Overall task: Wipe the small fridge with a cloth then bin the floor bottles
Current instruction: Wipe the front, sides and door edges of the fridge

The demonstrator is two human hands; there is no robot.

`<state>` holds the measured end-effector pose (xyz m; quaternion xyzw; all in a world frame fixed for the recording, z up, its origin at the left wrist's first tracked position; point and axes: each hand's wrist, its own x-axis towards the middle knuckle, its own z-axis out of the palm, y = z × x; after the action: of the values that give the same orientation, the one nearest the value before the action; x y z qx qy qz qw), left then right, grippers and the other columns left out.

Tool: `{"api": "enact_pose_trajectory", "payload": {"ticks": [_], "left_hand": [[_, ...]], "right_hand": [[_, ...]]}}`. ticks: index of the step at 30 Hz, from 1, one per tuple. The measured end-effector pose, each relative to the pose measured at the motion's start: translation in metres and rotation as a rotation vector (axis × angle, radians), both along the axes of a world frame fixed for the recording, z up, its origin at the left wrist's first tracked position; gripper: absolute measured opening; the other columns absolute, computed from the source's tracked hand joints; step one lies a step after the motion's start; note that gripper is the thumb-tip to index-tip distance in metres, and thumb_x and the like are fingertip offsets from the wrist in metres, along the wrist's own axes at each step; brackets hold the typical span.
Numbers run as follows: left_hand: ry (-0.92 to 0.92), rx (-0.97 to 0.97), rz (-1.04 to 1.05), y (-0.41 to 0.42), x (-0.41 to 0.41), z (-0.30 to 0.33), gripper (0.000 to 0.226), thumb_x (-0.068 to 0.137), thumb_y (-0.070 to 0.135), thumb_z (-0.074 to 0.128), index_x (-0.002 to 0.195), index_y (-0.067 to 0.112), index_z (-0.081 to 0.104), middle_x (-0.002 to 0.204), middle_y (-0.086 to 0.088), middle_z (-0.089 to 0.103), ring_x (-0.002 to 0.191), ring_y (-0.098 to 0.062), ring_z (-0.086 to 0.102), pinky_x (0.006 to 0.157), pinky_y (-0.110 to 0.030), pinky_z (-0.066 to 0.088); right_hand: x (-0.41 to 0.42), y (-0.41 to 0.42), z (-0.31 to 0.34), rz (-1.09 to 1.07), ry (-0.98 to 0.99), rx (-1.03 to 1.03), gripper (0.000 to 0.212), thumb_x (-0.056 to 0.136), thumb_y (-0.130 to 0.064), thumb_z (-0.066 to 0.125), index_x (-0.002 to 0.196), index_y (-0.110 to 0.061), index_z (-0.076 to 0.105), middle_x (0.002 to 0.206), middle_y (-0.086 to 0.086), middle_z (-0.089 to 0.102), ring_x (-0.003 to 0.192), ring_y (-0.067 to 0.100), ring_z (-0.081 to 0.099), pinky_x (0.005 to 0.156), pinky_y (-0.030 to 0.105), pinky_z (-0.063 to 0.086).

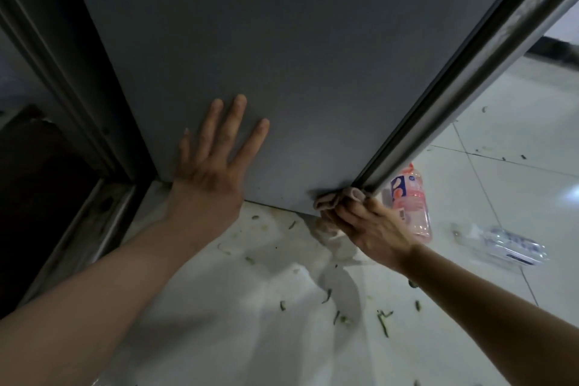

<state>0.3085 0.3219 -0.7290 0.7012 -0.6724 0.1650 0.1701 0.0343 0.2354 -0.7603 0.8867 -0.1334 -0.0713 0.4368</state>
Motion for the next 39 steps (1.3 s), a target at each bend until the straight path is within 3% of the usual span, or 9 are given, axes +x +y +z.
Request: {"api": "enact_pose_trajectory", "payload": {"ticks": [4, 7, 15, 20, 24, 29, 33, 38, 39], "left_hand": [[-0.068, 0.004, 0.033, 0.009, 0.008, -0.01, 0.101, 0.061, 0.002, 0.067, 0.149, 0.02, 0.021, 0.159, -0.01, 0.001, 0.145, -0.035, 0.009, 0.104, -0.065, 0.022], [-0.112, 0.05, 0.062, 0.016, 0.019, -0.023, 0.103, 0.056, 0.004, 0.072, 0.148, 0.02, 0.027, 0.159, -0.01, 0.005, 0.143, -0.037, 0.016, 0.102, -0.066, 0.02], [-0.116, 0.111, 0.06, 0.015, 0.028, -0.031, 0.112, 0.054, 0.008, 0.077, 0.149, 0.025, 0.019, 0.159, -0.004, -0.006, 0.145, -0.031, 0.008, 0.103, -0.064, 0.02], [-0.058, 0.134, 0.127, 0.021, 0.047, -0.029, 0.107, 0.057, 0.007, 0.077, 0.148, 0.02, 0.022, 0.158, -0.012, -0.003, 0.142, -0.035, 0.009, 0.102, -0.067, 0.022], [0.014, 0.187, 0.14, 0.024, 0.065, -0.038, 0.109, 0.062, 0.004, 0.077, 0.148, 0.027, 0.015, 0.158, -0.007, -0.01, 0.144, -0.034, 0.004, 0.104, -0.066, 0.019], [0.023, 0.206, 0.124, 0.021, 0.067, -0.049, 0.12, 0.061, 0.009, 0.078, 0.149, 0.031, 0.001, 0.157, -0.004, -0.019, 0.145, -0.031, -0.006, 0.106, -0.063, 0.019], [0.017, 0.184, 0.106, 0.022, 0.069, -0.052, 0.12, 0.059, 0.009, 0.08, 0.15, 0.03, 0.004, 0.157, -0.005, -0.015, 0.145, -0.031, -0.004, 0.105, -0.062, 0.024], [0.018, 0.248, 0.11, 0.032, 0.072, -0.058, 0.116, 0.06, 0.007, 0.079, 0.149, 0.028, 0.007, 0.157, -0.004, -0.016, 0.145, -0.03, -0.001, 0.105, -0.06, 0.025], [0.019, 0.251, 0.126, 0.036, 0.08, -0.059, 0.116, 0.06, 0.006, 0.079, 0.149, 0.027, 0.008, 0.157, -0.005, -0.016, 0.145, -0.031, 0.0, 0.105, -0.061, 0.025]], "right_hand": [[0.0, -0.009, 0.039, 0.057, -0.412, -0.039, 0.041, 0.09, -0.003, 0.033, 0.113, -0.016, 0.064, 0.105, 0.006, 0.065, 0.097, 0.026, 0.049, 0.079, 0.038, 0.031], [-0.003, -0.019, 0.062, 0.013, -0.616, -0.11, 0.017, 0.079, -0.009, 0.059, 0.093, -0.018, 0.057, 0.103, -0.001, 0.049, 0.092, 0.021, 0.044, 0.078, 0.037, 0.024], [0.005, 0.004, -0.003, -0.007, -0.112, 0.036, 0.032, 0.077, -0.012, 0.05, 0.097, -0.018, 0.074, 0.098, 0.0, 0.069, 0.104, 0.027, 0.055, 0.084, 0.036, 0.033], [0.02, 0.004, 0.019, -0.036, -0.478, 0.107, 0.037, 0.076, -0.009, 0.04, 0.106, -0.013, 0.061, 0.095, 0.005, 0.06, 0.094, 0.026, 0.044, 0.077, 0.037, 0.027], [0.02, -0.004, 0.03, -0.009, -0.628, 0.048, 0.044, 0.077, -0.006, 0.052, 0.121, -0.013, 0.051, 0.107, 0.007, 0.047, 0.095, 0.029, 0.043, 0.076, 0.038, 0.025], [0.059, -0.004, -0.013, 0.166, -0.266, 0.02, 0.045, 0.095, -0.006, 0.029, 0.128, -0.016, 0.059, 0.121, 0.009, 0.047, 0.101, 0.029, 0.041, 0.078, 0.04, 0.032], [0.109, 0.006, -0.036, 0.113, -0.174, 0.033, 0.051, 0.095, -0.01, 0.022, 0.122, -0.019, 0.064, 0.11, 0.001, 0.067, 0.106, 0.028, 0.04, 0.082, 0.037, 0.033], [0.09, 0.001, -0.029, 0.094, -0.146, 0.044, 0.055, 0.098, -0.003, 0.016, 0.13, -0.02, 0.057, 0.123, 0.002, 0.059, 0.11, 0.029, 0.04, 0.082, 0.037, 0.033], [0.071, -0.001, -0.028, 0.1, -0.141, 0.029, 0.048, 0.097, -0.001, 0.027, 0.134, -0.017, 0.052, 0.124, 0.004, 0.054, 0.11, 0.031, 0.041, 0.081, 0.038, 0.033]]}}
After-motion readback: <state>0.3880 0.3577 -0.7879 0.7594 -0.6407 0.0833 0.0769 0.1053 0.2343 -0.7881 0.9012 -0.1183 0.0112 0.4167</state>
